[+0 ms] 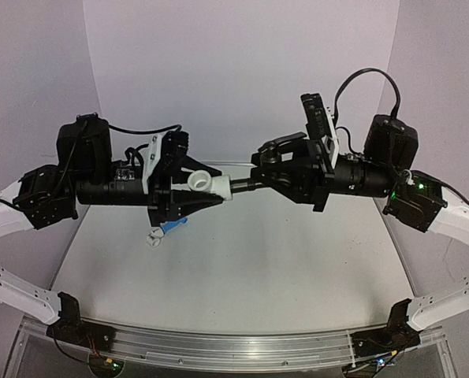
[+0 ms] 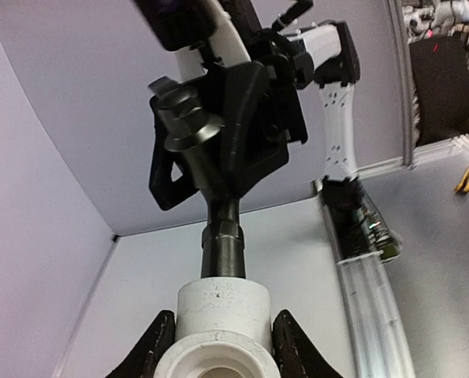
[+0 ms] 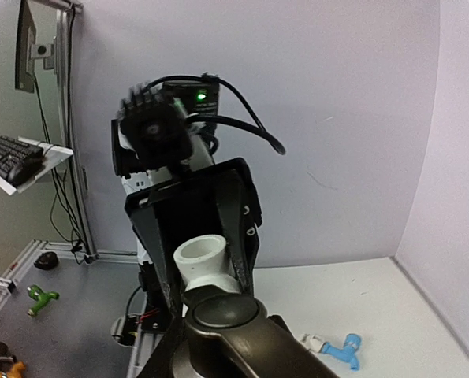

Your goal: Install the water faucets

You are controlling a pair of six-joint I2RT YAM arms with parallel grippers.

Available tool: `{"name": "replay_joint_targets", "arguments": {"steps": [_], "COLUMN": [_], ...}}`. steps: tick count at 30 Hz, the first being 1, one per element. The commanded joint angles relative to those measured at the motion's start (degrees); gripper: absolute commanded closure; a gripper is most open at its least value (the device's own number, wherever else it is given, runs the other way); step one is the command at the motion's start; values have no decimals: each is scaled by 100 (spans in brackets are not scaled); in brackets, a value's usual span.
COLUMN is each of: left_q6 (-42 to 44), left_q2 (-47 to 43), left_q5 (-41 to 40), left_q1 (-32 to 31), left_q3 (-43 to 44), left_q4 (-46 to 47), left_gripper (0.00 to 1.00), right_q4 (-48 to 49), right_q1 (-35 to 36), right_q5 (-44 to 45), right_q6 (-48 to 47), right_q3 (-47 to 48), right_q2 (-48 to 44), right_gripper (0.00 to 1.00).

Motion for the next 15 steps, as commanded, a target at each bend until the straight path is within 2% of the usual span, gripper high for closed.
{"name": "replay_joint_targets", "arguments": {"steps": [1,3,6,15], "left_q6": [2202,2907,4087,7062], "left_q2": [-69,-20,55,240], "left_q5": [-1606,-2411,-3205,-4109], "left_q1": [-768,-1075,-1460,-1775], "left_q3": [-214,-432,-895,-1996], "left_q4": [55,248,938,3436], "left_gripper": [93,93,95,97], "right_q4": [121,109,106,103], "right_q1": [-326,-521,-629,-789], "right_q5": [6,-289,-623,-970], "right_q6": [1514,1923,2394,2799], "right_q3": [316,401,463,318], "right_q2": [117,230,344,371], "right_gripper": [100,100,100,100]}}
